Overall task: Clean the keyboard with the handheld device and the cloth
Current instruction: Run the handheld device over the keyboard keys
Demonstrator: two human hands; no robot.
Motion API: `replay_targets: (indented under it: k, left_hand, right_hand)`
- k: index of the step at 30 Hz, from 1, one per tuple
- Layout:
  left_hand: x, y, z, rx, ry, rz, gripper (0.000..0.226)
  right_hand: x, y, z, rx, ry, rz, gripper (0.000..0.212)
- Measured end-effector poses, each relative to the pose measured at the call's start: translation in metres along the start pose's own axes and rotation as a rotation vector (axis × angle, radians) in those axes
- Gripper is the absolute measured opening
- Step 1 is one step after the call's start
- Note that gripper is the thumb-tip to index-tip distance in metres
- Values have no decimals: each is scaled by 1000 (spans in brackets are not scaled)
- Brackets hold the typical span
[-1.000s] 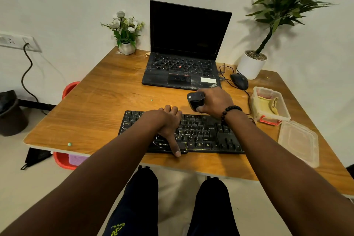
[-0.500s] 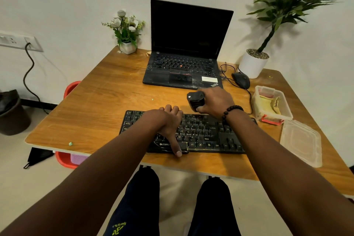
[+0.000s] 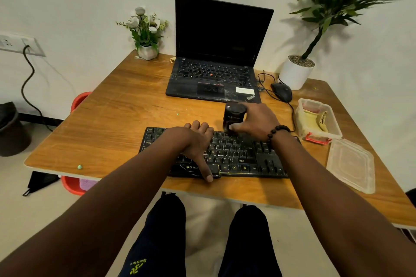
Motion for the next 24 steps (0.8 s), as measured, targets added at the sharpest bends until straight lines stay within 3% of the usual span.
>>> replay_targets:
  k: [2, 5, 7, 13, 18, 22, 24]
  left_hand:
    - [1, 0, 0, 8, 3, -3, 148]
    - [1, 1, 1, 4, 0, -1, 149]
    - [1, 1, 2, -5, 2, 6, 149]
    - [-1, -2, -1, 22, 1, 12, 151]
    - [1, -1, 0, 17, 0, 12, 149]
    - [0, -2, -1, 18, -5, 11, 150]
    - [2, -1, 0, 19, -6, 11, 149]
  right_hand:
    - [5, 1, -8, -92, -94, 1, 49]
    - [7, 0, 3, 116, 62, -1, 44]
    - [9, -4, 7, 116, 112, -1, 44]
    - [24, -13, -12, -89, -180, 48, 44]
    - [27, -8, -7, -111, -42, 18, 41]
    - [34, -4, -15, -158, -169, 20, 48]
    - [36, -1, -8, -228, -145, 11, 48]
Point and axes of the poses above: each hand's wrist, its own x-axis away from the middle knuckle, its own z-axis out of the back of the hand, y = z × x, the point moved 10 cm from there along -x, towards the middle knuckle, and after that the axes turned 10 degrees about -z, right-handed, at the moved point
